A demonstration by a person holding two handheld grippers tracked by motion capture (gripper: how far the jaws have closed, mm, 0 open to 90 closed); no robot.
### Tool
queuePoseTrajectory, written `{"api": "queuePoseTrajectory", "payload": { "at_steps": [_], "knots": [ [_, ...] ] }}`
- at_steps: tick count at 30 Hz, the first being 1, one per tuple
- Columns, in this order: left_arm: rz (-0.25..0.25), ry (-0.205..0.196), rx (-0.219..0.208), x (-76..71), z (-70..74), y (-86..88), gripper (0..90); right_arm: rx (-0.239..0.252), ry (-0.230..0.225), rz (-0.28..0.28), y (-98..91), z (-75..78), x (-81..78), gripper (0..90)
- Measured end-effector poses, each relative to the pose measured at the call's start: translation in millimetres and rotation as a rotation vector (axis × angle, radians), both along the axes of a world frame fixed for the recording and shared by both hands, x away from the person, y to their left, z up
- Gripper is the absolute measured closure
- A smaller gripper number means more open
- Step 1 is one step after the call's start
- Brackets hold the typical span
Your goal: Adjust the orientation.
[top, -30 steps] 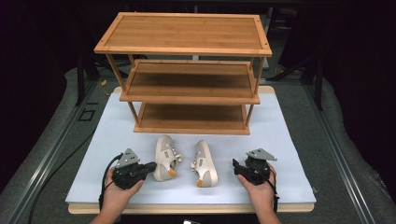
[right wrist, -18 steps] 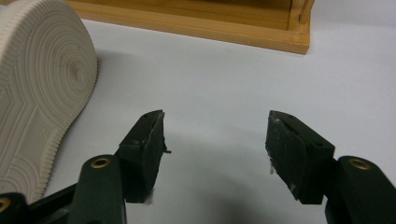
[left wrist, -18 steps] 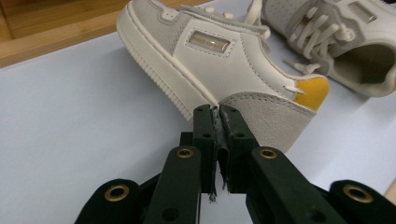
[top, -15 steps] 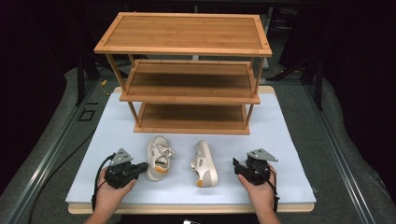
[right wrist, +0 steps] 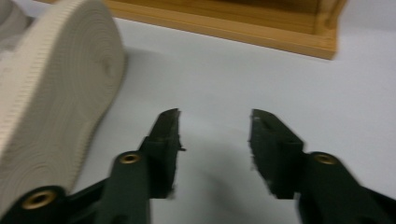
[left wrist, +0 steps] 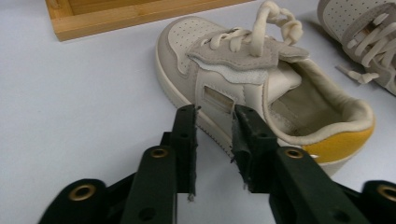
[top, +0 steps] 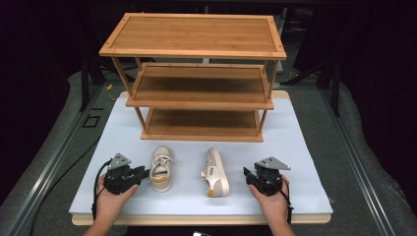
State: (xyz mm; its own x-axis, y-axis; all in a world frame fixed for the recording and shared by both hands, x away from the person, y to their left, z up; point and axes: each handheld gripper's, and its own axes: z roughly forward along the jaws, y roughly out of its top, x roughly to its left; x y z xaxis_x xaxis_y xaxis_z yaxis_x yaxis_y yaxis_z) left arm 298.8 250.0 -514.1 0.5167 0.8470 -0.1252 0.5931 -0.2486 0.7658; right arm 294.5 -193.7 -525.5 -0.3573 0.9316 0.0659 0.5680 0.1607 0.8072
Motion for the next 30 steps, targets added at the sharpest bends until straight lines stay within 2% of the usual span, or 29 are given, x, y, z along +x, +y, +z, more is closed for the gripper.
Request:
{"api": "queuePoseTrajectory", "payload": {
  "at_steps": [1, 2, 4, 6, 7, 8, 9, 11, 14, 16, 17, 18, 19, 21, 30],
  "knots": [
    [0.003, -0.001, -0.001, 0.5, -0.6, 0.6, 63.1, 0.006, -0.003, 0.024, 3.0, 1.9, -2.0, 61.4],
    [0.014, 0.001, -0.022, 1.2, -1.7, 1.7, 61.3, -0.003, -0.013, 0.034, 5.1, 3.2, -3.3, 62.6],
    [0.023, 0.003, -0.036, 2.2, -2.6, 3.4, 57.5, 0.004, -0.035, 0.070, 8.9, 6.5, -6.4, 66.0],
    [0.028, 0.003, -0.041, 2.4, -3.1, 3.6, 55.6, -0.010, -0.044, 0.074, 12.2, 9.0, -9.2, 67.1],
    [0.031, 0.005, -0.043, 2.8, -3.6, 4.4, 51.8, -0.009, -0.059, 0.119, 15.7, 10.9, -11.5, 70.4],
    [0.037, 0.006, -0.049, 3.3, -4.4, 5.1, 51.8, -0.009, -0.059, 0.119, 15.7, 10.9, -11.5, 70.4],
    [0.040, 0.009, -0.051, 3.6, -4.8, 5.6, 49.1, -0.044, -0.052, 0.135, 20.2, 13.7, -14.8, 74.1],
    [0.046, 0.014, -0.061, 4.5, -6.4, 6.4, 47.6, -0.036, -0.053, 0.145, 22.0, 13.8, -15.8, 75.9],
    [0.049, 0.021, -0.068, 5.5, -7.5, 7.5, 47.0, -0.010, -0.044, 0.160, 23.7, 14.8, -16.6, 81.0],
    [0.053, 0.025, -0.070, 5.9, -7.9, 7.5, 46.8, 0.055, -0.031, 0.188, 22.6, 17.1, -17.2, 87.8],
    [0.052, 0.024, -0.071, 6.1, -8.1, 7.5, 46.8, 0.055, -0.031, 0.188, 22.6, 17.1, -17.2, 87.8],
    [0.053, 0.026, -0.072, 6.3, -8.3, 7.4, 46.7, 0.090, -0.029, 0.201, 22.4, 18.0, -17.7, 89.9],
    [0.053, 0.026, -0.072, 6.3, -8.3, 7.4, 46.7, 0.090, -0.029, 0.201, 22.4, 18.0, -17.7, 89.9],
    [0.053, 0.026, -0.072, 6.4, -8.3, 7.5, 46.7, 0.123, -0.025, 0.222, 23.0, 19.6, -18.8, 90.0],
    [0.053, 0.027, -0.072, 7.0, -8.8, 7.8, 46.8, 0.140, -0.018, 0.264, 27.8, 21.6, -22.6, 90.0]
  ]
}}
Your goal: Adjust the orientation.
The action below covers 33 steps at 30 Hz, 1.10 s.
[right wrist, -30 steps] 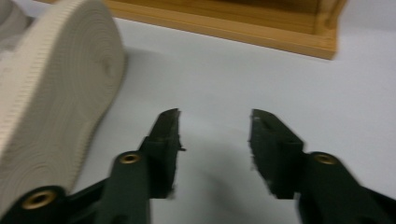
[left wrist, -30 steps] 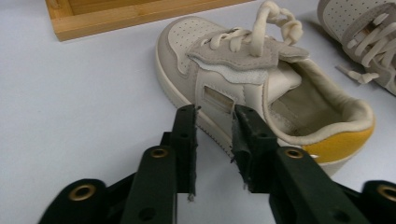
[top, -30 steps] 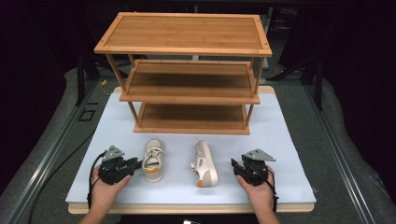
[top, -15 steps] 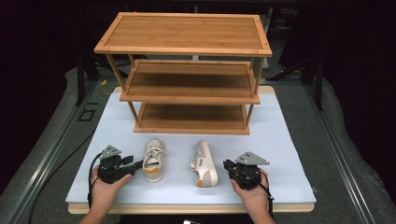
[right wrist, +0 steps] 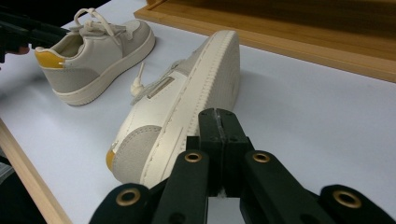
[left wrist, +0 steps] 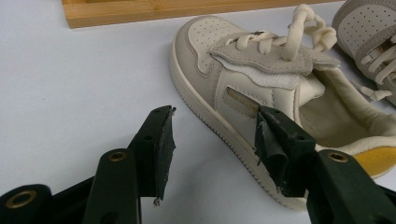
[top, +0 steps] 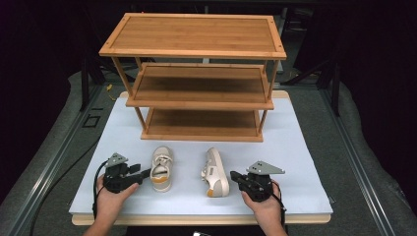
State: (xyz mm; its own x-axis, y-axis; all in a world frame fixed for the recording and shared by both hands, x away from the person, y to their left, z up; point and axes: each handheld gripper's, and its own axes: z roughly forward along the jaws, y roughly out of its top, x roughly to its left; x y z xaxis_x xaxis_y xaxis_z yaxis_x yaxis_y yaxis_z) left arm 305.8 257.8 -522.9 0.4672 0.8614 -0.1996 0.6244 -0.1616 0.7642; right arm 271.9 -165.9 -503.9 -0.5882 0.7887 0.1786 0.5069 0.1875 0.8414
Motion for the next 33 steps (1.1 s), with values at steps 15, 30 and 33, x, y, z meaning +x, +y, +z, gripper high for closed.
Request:
{"api": "queuePoseTrajectory", "payload": {
  "at_steps": [15, 30, 33],
  "knots": [
    [0.006, 0.005, -0.010, 0.9, -1.2, -0.1, 47.2, -0.062, -0.036, 0.056, 18.0, 5.1, -7.9, 90.0],
    [0.006, -0.003, -0.012, 0.8, 0.5, 0.1, 47.3, -0.072, -0.022, 0.048, 13.5, -0.3, -3.6, 89.3],
    [0.008, -0.007, -0.017, 1.3, 1.3, -0.3, 47.4, -0.068, -0.023, 0.033, 10.6, -1.2, -3.5, 89.3]
  ]
}}
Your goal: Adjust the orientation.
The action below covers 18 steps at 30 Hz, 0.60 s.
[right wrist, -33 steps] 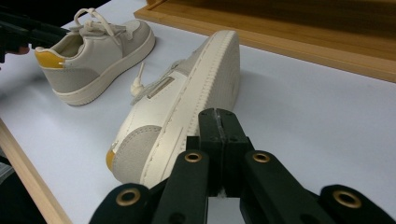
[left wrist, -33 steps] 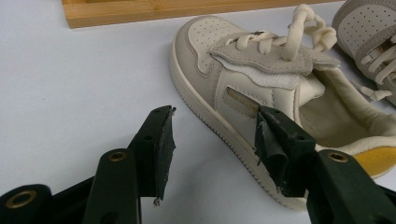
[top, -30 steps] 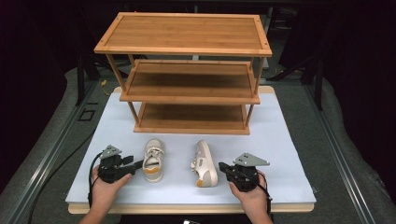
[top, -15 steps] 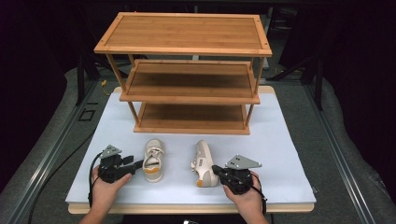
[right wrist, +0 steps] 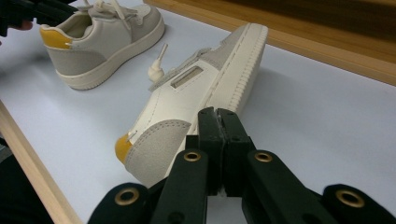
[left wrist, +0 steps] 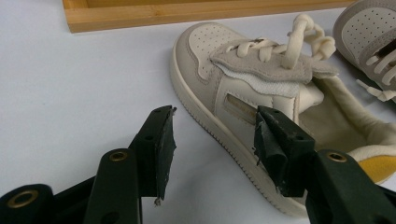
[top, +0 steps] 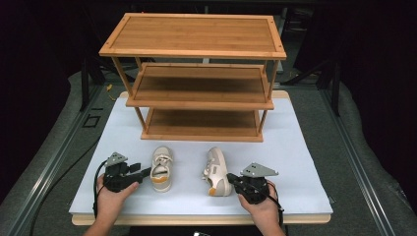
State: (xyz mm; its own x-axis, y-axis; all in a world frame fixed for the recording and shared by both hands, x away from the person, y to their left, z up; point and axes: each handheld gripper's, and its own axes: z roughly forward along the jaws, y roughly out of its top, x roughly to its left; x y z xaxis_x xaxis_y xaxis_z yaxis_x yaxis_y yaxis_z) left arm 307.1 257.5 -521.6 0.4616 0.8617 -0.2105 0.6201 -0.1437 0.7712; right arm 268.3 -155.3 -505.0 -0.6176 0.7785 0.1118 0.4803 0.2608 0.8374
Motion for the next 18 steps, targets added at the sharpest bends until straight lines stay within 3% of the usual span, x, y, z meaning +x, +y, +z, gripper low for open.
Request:
{"api": "queuePoseTrajectory", "payload": {
  "at_steps": [10, 15, 18],
  "knots": [
    [0.003, -0.039, -0.023, 0.1, 7.2, -1.3, 47.4, 0.002, 0.030, -0.067, -15.8, -4.4, 1.5, 88.8],
    [-0.002, -0.059, -0.066, -1.1, 10.9, -3.1, 46.8, 0.001, 0.074, -0.120, -29.3, -12.9, 6.5, 86.7],
    [-0.007, -0.058, -0.076, -1.3, 11.6, -3.4, 46.8, -0.020, 0.061, -0.154, -34.3, -13.5, 7.6, 83.2]
  ]
}}
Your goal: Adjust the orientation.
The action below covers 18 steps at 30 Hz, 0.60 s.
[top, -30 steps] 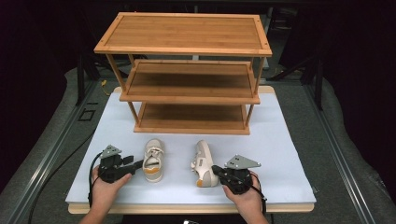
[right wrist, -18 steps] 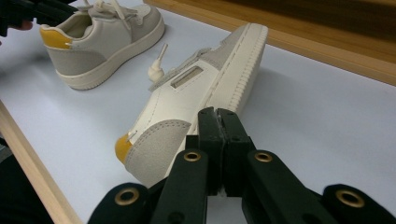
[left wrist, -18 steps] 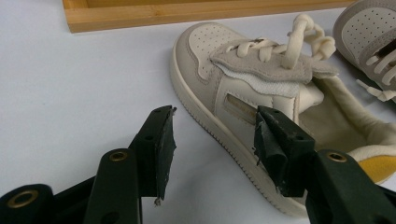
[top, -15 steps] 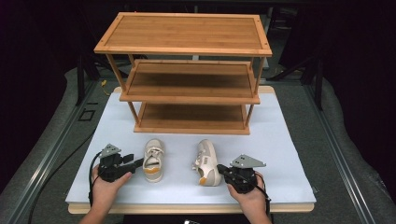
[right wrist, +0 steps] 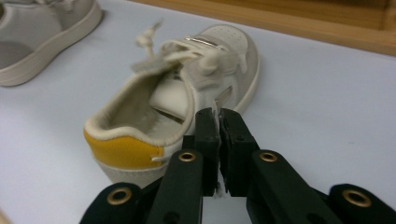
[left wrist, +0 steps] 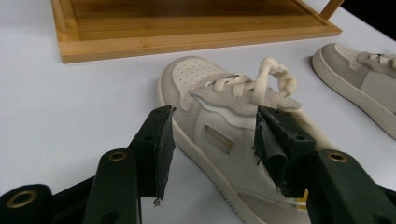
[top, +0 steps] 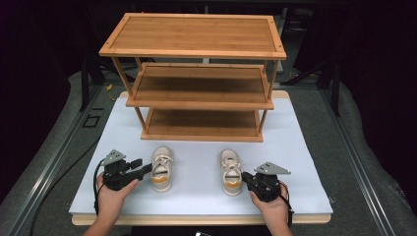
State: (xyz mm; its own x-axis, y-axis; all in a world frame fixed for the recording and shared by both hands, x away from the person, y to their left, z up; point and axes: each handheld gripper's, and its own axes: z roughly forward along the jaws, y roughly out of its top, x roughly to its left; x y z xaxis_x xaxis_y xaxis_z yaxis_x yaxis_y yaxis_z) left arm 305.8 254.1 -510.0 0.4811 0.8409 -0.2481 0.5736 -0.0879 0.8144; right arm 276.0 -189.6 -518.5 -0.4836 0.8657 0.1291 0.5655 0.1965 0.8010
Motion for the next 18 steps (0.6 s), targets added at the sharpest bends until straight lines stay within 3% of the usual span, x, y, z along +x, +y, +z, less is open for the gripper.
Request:
{"api": "queuePoseTrajectory", "payload": {
  "at_steps": [8, 12, 15, 18],
  "knots": [
    [-0.041, 0.010, -0.016, -1.0, -0.1, -6.3, 46.6, 0.050, -0.024, -0.027, -3.0, 5.6, -2.3, 72.4],
    [-0.074, 0.038, -0.002, 1.8, -5.8, -14.4, 46.1, 0.062, -0.086, -0.031, 3.1, 10.8, -6.2, 66.8],
    [-0.079, 0.045, 0.012, 4.2, -7.8, -18.7, 45.6, 0.061, -0.092, -0.030, 5.7, 10.6, -5.1, 62.8],
    [-0.074, 0.059, 0.024, 7.3, -10.4, -19.0, 45.4, 0.055, -0.066, -0.031, 9.9, 5.2, 0.7, 58.9]
  ]
}}
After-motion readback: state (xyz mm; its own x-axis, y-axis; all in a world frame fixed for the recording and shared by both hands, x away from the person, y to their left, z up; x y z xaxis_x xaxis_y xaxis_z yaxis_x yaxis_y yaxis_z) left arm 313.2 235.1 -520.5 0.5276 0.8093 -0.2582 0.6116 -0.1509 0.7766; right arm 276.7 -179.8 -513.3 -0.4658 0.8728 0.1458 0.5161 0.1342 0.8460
